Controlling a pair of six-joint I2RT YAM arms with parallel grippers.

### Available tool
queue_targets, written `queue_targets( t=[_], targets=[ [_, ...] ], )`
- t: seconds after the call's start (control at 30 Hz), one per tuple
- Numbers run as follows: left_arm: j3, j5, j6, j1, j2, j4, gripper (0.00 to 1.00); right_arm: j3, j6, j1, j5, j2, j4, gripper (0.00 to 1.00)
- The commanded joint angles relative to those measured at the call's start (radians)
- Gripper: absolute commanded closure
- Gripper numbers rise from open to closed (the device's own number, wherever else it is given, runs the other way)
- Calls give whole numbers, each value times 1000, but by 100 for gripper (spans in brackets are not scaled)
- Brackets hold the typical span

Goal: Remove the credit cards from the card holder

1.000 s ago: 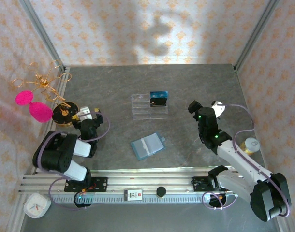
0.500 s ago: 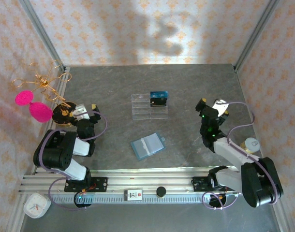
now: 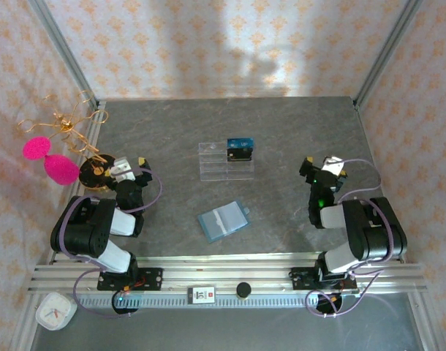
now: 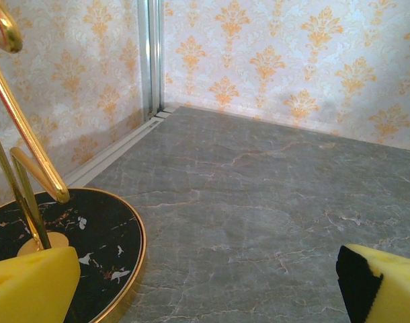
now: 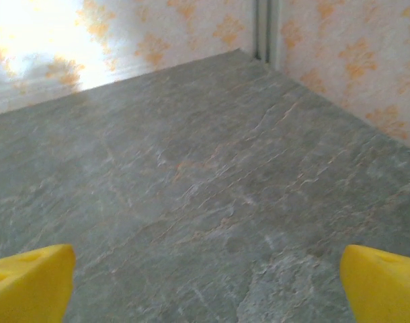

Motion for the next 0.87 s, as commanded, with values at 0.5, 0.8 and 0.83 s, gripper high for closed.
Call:
queue_targets(
  t=[0.5, 0.8, 0.83],
  targets=[
    [11, 18, -7, -2, 3, 40, 1, -54, -32, -20, -86, 23, 229, 0],
    [17, 23, 13, -13, 3, 29, 1, -55, -32, -19, -87, 22, 225, 0],
    [17, 24, 11, -13, 4, 29, 1, -55, -33, -20, -87, 22, 226, 0]
  ],
)
